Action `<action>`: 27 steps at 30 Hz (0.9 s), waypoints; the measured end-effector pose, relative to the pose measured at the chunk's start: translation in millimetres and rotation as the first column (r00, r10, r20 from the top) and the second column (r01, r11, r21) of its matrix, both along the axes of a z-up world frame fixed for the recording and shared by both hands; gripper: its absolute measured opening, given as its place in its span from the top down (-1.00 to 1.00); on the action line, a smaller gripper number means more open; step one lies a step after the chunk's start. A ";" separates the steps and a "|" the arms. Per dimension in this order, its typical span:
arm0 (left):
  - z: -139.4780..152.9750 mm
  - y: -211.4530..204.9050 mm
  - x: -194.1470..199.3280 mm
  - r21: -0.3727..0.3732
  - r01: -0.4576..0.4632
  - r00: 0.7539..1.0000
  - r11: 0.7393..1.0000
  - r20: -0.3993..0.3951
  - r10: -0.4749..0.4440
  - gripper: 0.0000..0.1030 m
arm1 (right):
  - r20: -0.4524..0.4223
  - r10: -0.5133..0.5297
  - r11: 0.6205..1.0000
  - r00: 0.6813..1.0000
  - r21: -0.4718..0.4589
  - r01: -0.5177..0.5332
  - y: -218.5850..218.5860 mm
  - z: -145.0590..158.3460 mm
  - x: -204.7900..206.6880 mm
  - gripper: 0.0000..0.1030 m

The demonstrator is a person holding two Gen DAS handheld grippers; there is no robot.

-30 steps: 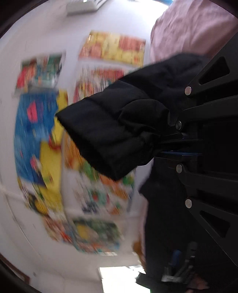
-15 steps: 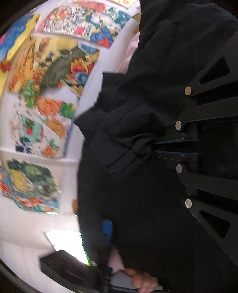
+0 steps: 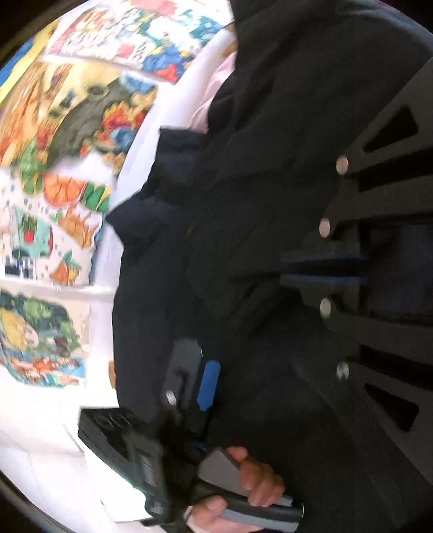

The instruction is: Fold large clothes

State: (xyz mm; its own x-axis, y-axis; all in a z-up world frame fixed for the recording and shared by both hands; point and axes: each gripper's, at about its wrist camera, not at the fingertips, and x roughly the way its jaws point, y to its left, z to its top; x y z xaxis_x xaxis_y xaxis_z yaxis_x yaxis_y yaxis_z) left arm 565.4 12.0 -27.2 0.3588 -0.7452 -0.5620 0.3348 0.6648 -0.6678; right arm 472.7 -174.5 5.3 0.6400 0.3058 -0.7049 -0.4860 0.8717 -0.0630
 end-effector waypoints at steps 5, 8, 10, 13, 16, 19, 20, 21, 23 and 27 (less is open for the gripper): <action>-5.9 -19.8 -4.8 0.059 0.101 0.995 0.993 0.000 -0.101 -0.96 | 0.068 -0.093 0.995 0.993 0.037 0.091 -53.1 21.3 -20.9 -0.25; -16.1 -29.5 -3.8 0.114 0.099 0.995 0.989 -0.027 -0.096 -0.94 | 0.102 -0.158 0.986 0.982 0.061 0.153 -80.5 32.9 -29.0 -0.29; -20.5 -32.7 -1.7 0.114 0.090 0.995 0.989 -0.044 -0.085 -0.92 | 0.100 -0.200 0.978 0.975 0.085 0.192 -96.6 35.7 -32.3 -0.34; -25.9 -33.6 4.2 0.079 0.055 0.995 0.995 -0.088 -0.048 -0.49 | 0.082 -0.226 0.972 0.971 0.085 0.219 -109.0 33.7 -34.9 -0.34; -33.4 -33.6 10.6 0.074 -0.001 0.988 0.997 -0.151 0.012 0.29 | 0.078 -0.243 0.969 0.967 0.064 0.239 -114.9 30.2 -39.4 -0.46; -34.3 -31.7 8.4 0.076 -0.044 0.986 0.996 -0.156 0.056 0.61 | 0.090 -0.268 0.963 0.959 0.051 0.265 -121.0 29.4 -43.5 -0.53; -30.8 -30.9 6.0 0.081 -0.056 0.989 0.995 -0.134 0.066 0.67 | 0.094 -0.278 0.961 0.956 0.047 0.274 -123.8 29.6 -44.8 -0.53; -26.7 -29.9 4.1 0.080 -0.066 0.991 0.995 -0.113 0.075 0.80 | 0.097 -0.284 0.959 0.954 0.046 0.281 -126.3 29.8 -45.2 -0.53; -14.7 -27.6 -0.5 0.071 -0.092 0.993 0.993 -0.069 0.097 0.86 | 0.107 -0.307 0.951 0.946 0.059 0.302 -133.5 31.5 -48.2 -0.53; 29.0 -15.5 -16.1 0.094 -0.176 0.980 0.980 0.107 0.165 0.91 | 0.137 -0.355 0.934 0.925 0.095 0.344 -145.7 39.1 -52.9 -0.58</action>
State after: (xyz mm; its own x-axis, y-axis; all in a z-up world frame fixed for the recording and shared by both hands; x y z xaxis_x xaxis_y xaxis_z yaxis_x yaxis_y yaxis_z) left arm 549.3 -3.5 1.8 0.5330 -0.6087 -0.5877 0.2713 0.7808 -0.5628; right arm 419.8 -320.3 44.4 0.8114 0.0873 -0.5780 -0.1391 0.9892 -0.0459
